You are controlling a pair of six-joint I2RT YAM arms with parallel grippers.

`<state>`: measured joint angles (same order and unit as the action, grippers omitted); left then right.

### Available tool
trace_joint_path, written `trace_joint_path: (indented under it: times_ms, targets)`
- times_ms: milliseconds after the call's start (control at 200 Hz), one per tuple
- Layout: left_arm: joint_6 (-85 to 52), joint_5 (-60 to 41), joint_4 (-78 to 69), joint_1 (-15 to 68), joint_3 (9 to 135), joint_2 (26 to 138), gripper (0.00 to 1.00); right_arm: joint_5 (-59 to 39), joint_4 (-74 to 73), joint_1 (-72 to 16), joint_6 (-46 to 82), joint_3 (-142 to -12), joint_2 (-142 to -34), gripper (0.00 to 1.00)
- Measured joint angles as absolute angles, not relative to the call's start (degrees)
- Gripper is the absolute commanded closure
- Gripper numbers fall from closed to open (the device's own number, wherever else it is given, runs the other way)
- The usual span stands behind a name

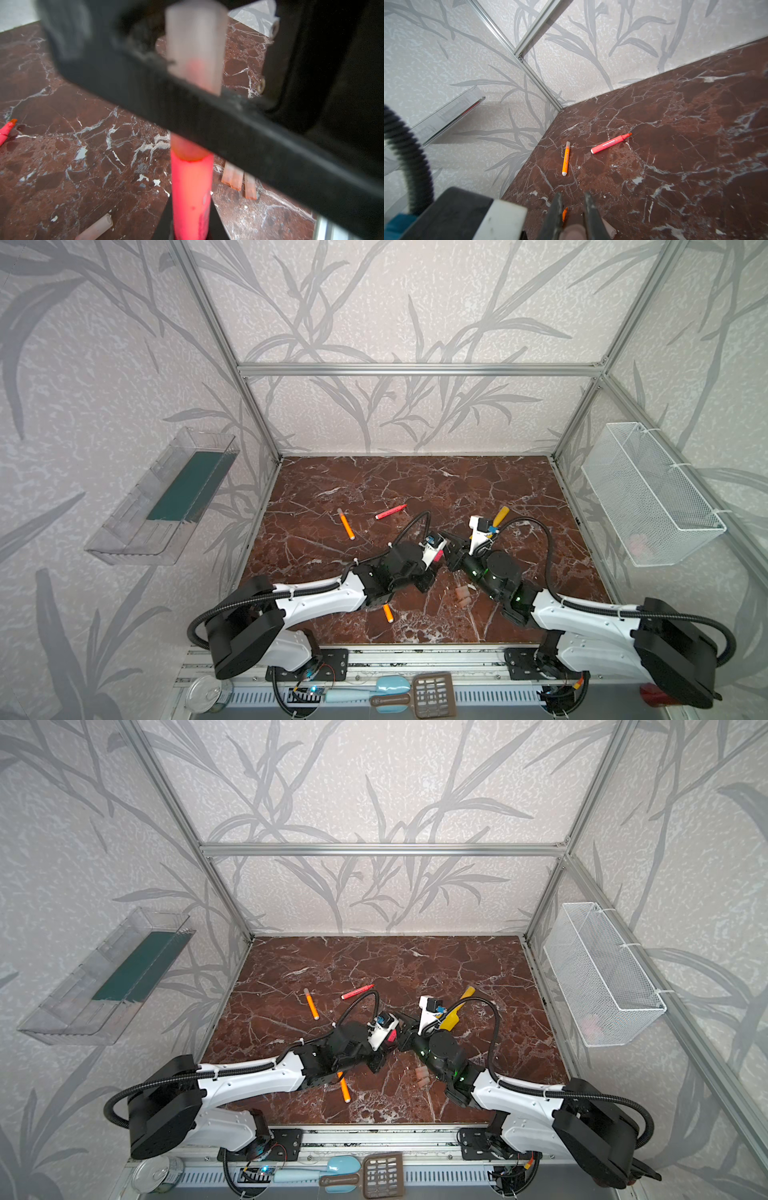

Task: Insert the pens into the pen caps
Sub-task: 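Push the cap down onto the marker while the left gripper holds it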

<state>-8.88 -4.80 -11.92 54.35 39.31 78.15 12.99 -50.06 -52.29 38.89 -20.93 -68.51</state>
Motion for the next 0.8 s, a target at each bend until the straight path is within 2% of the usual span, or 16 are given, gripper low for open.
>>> trace_joint_path:
  times_ms: [260, 620, 800]
  targets:
    - [-6.9, -3.05, -6.31, 53.06, 39.31, 74.96, 1.0, 13.72, -56.07, -54.68, 39.64, -22.2, -73.58, 1.0]
    - [1.37, 4.67, -9.08, 53.58, 38.13, 74.7, 1.0, 20.73, -43.51, -58.13, 43.57, -27.99, -71.94, 1.0]
    - [1.48, 2.46, -8.54, 53.28, 38.13, 74.08, 1.0, 23.22, -41.71, -59.51, 44.21, -28.14, -70.87, 1.0]
